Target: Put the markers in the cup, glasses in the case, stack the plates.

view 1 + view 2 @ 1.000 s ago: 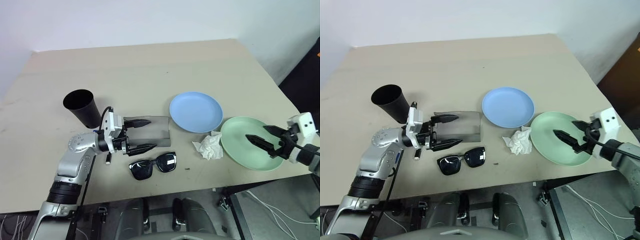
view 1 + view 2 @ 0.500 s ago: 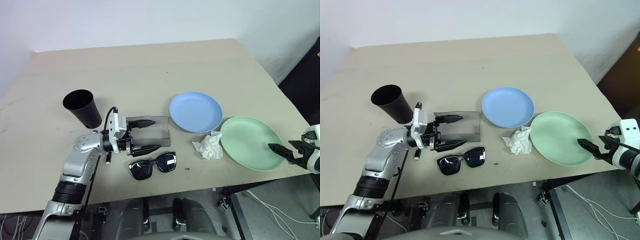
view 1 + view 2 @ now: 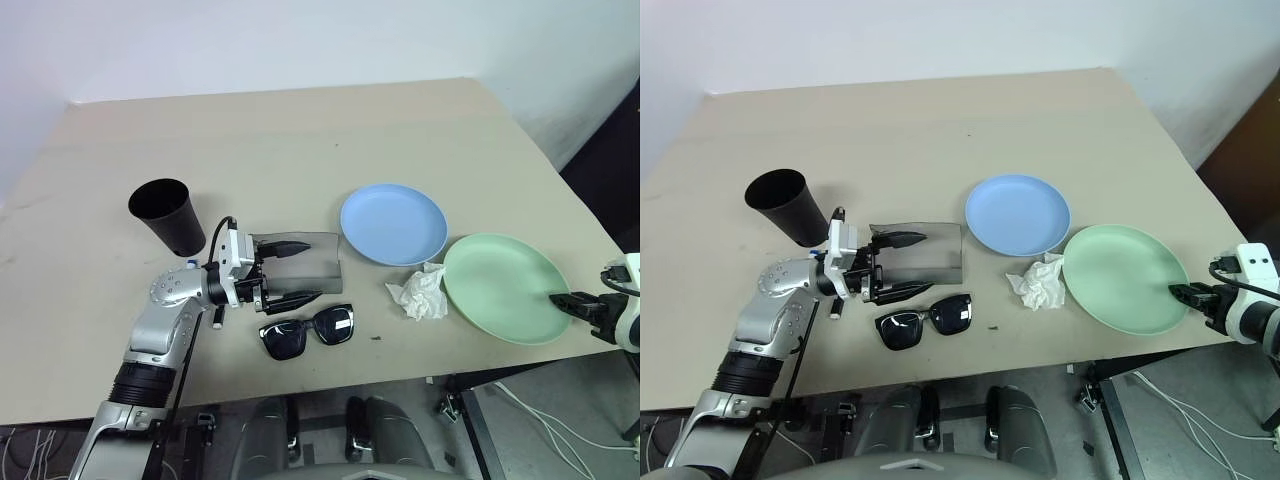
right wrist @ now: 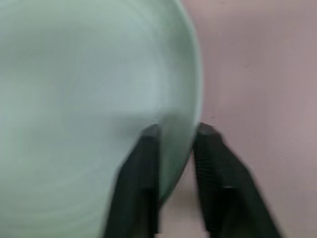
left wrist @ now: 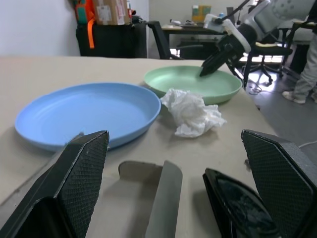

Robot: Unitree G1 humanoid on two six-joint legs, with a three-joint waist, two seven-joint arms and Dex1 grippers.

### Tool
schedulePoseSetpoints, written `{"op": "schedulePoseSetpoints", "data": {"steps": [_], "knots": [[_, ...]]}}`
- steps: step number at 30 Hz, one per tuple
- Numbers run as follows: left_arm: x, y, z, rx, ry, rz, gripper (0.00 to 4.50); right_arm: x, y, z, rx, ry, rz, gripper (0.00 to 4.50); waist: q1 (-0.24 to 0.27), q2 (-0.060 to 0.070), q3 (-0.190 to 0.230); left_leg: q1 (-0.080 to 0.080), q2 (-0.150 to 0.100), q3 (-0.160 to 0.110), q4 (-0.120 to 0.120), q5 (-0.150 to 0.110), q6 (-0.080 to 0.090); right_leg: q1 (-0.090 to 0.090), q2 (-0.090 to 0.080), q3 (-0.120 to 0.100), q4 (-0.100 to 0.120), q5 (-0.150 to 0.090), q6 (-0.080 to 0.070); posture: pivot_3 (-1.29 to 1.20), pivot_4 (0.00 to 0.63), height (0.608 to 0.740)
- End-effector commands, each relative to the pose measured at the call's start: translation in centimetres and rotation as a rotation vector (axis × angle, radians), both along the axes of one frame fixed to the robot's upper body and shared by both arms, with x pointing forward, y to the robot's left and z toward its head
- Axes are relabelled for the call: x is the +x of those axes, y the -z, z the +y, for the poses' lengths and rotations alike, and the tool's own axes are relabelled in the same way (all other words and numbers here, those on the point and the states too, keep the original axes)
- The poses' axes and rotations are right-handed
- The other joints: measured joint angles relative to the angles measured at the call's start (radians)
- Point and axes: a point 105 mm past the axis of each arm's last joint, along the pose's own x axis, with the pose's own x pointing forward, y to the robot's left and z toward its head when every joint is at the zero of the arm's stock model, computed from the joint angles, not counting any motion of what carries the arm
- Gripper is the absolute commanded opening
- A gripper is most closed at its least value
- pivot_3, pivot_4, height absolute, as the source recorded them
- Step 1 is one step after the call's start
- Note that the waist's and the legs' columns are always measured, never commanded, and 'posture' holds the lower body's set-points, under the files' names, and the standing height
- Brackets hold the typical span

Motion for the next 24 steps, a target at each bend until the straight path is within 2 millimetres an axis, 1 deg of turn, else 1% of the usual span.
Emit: {"op": "schedulePoseSetpoints", "data": {"steps": [1,3,10,16,18,21,23,24], "knots": [[0.0,-0.7,-0.5,-0.005,0.025,-0.049,4.5,-0.2,-1.9,-1.1,-0.028,0.02,-0.032,0.03,0.003,0.0,0.0,0.0,0.0,0.0,0.0,0.0,0.0,0.0,0.0,0.0,0.0,0.0,0.0,0.0,0.15,0.74],[0.1,-0.7,-0.6,-0.008,0.025,-0.05,4.5,-0.2,-2.2,-1.3,-0.028,0.019,-0.038,0.03,0.005,0.0,0.0,0.0,0.0,0.0,0.0,0.0,0.0,0.0,0.0,0.0,0.0,0.0,0.0,0.0,0.15,0.74],[0.3,-0.8,-0.6,-0.01,0.029,-0.056,4.5,0.0,-5.6,-0.8,0.025,-0.027,-0.144,0.03,0.001,0.0,0.0,-0.001,-0.001,0.0,0.0,-0.001,0.001,0.0,-0.001,0.0,-0.001,0.0,0.001,0.0,0.15,0.74],[0.6,-0.8,-0.5,-0.013,0.027,-0.064,4.5,0.7,-9.7,-0.2,0.094,-0.061,-0.273,0.03,-0.003,0.001,0.0,0.0,0.0,0.0,0.0,-0.001,0.001,0.0,0.0,0.0,-0.001,0.0,0.001,0.0,0.15,0.74],[0.7,-0.8,-0.4,-0.014,0.025,-0.067,4.5,1.2,-11.2,0.1,0.125,-0.076,-0.331,0.03,-0.004,0.002,0.0,0.0,0.0,0.0,0.0,-0.001,0.001,0.0,0.0,0.0,-0.001,0.0,0.001,0.0,0.15,0.74],[0.6,-0.8,-0.4,-0.014,0.022,-0.07,4.5,2.1,-12.8,0.6,0.142,-0.097,-0.389,0.03,-0.002,0.002,0.0,0.0,0.0,0.0,0.0,-0.001,0.001,0.0,0.0,0.0,0.0,0.0,0.001,0.0,0.15,0.74],[0.6,-0.8,-0.3,-0.017,0.015,-0.074,4.5,3.3,-13.9,1.3,0.157,-0.112,-0.445,0.03,-0.001,0.002,0.0,0.0,0.0,0.0,0.0,-0.001,0.001,0.0,0.0,0.0,-0.001,0.0,0.001,0.0,0.15,0.74],[0.6,-0.8,-0.3,-0.018,0.012,-0.076,4.5,4.0,-14.2,1.8,0.161,-0.118,-0.458,0.03,-0.002,0.002,0.0,-0.001,0.0,0.0,0.0,-0.001,0.001,0.0,0.0,0.0,-0.001,0.0,0.001,0.0,0.15,0.74]]}}
